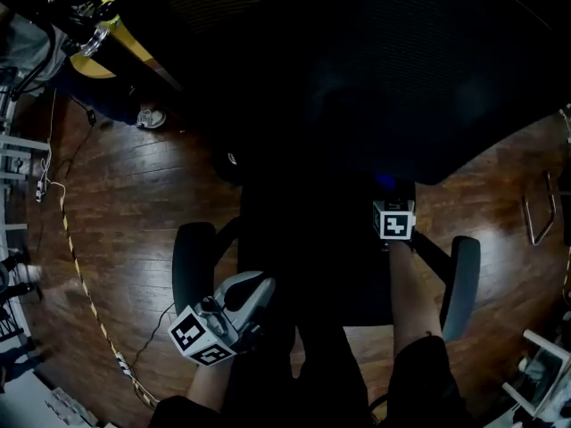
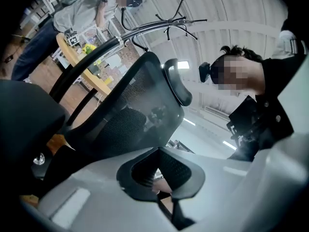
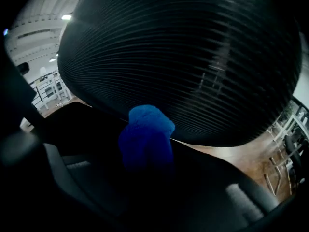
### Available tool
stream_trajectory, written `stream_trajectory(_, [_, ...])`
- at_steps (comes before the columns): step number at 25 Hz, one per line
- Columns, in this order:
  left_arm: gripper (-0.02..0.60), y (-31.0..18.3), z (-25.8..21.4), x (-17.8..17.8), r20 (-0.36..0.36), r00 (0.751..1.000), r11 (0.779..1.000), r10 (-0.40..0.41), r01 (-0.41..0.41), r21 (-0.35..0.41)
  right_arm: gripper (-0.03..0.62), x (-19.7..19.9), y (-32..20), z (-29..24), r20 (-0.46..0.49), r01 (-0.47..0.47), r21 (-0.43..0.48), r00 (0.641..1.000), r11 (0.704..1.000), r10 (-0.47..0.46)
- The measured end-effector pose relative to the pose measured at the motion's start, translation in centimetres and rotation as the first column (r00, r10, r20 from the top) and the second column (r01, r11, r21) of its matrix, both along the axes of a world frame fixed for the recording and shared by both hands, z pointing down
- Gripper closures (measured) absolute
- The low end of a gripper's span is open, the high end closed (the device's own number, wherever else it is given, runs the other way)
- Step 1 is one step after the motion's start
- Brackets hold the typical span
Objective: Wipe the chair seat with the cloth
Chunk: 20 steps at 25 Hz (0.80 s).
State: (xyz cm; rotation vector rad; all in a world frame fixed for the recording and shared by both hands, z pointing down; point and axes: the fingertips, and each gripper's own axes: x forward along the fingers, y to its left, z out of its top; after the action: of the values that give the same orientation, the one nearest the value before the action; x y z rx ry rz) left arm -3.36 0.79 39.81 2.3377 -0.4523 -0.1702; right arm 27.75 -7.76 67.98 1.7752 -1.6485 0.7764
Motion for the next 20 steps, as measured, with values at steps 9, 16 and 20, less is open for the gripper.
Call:
stream_trajectory(9, [0.589, -1.6, -1.1, 2.9, 0.007, 1.000, 1.000, 0.025, -0.025, 0.017, 0.560, 5.5, 2.2, -2.4, -0.043, -0.109, 0.009, 0.993, 0.994, 0.110])
stream_trajectory(16, [0.589, -1.2, -0.6, 1.8, -0.015, 1.000, 1.000, -0.012, 0.012, 0.006, 0.560, 3.8, 1.6, -3.1, 0.017, -0.074, 0.001, 0.997, 0.997, 0.074])
stream_trajectory(20, [0.589, -1.2, -0.8, 0.6, -0.027, 0.999, 0.999, -0.041, 0.041, 0.001, 0.560, -7.3, -1.9, -4.3, 0.139, 0.120, 0.067, 0.982, 0.991, -0.128])
